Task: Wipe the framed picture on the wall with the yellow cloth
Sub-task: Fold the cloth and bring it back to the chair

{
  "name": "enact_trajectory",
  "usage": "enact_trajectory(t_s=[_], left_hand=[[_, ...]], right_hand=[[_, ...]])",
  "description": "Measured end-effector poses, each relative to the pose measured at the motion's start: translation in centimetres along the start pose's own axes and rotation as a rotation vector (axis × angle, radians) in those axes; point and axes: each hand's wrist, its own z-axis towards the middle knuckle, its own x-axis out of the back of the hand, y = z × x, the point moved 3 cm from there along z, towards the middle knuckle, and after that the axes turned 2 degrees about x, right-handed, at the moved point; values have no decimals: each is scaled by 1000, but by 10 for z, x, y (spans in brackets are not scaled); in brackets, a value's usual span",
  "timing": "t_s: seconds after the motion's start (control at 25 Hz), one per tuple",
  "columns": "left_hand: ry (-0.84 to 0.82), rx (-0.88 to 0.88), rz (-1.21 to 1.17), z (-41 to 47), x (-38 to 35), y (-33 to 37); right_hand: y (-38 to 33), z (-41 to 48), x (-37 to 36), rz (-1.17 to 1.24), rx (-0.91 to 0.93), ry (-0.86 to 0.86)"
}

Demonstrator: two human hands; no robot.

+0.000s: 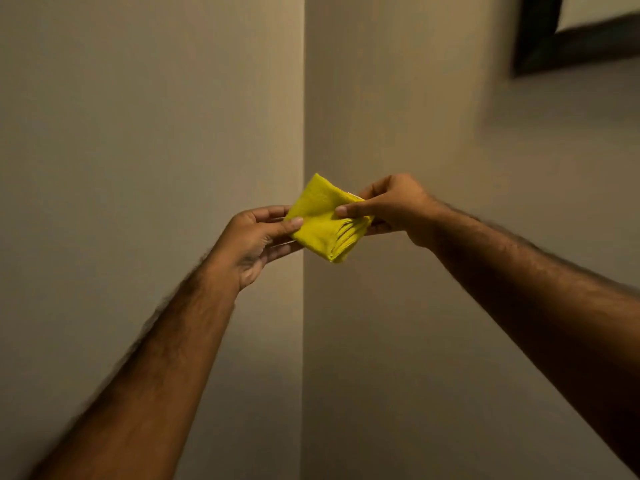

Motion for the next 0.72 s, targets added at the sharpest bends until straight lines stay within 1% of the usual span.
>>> enact_trajectory(t_s=[0.2, 0.28, 0.4, 0.56, 0.64, 0.72], left_hand=[[252, 199, -7, -65, 122, -129], [320, 264, 5, -88, 162, -173], [442, 400, 25, -132, 231, -247], [501, 602, 76, -195, 310, -350], [533, 707, 91, -229, 344, -401], [574, 802, 97, -266, 376, -453]], right_hand=[[124, -6, -156, 49, -213, -261], [168, -13, -209, 78, -289, -345], [240, -31, -302, 80, -415, -527], [345, -77, -407, 77, -612, -785], [396, -109, -457, 81, -716, -847], [446, -145, -505, 56, -797, -867]])
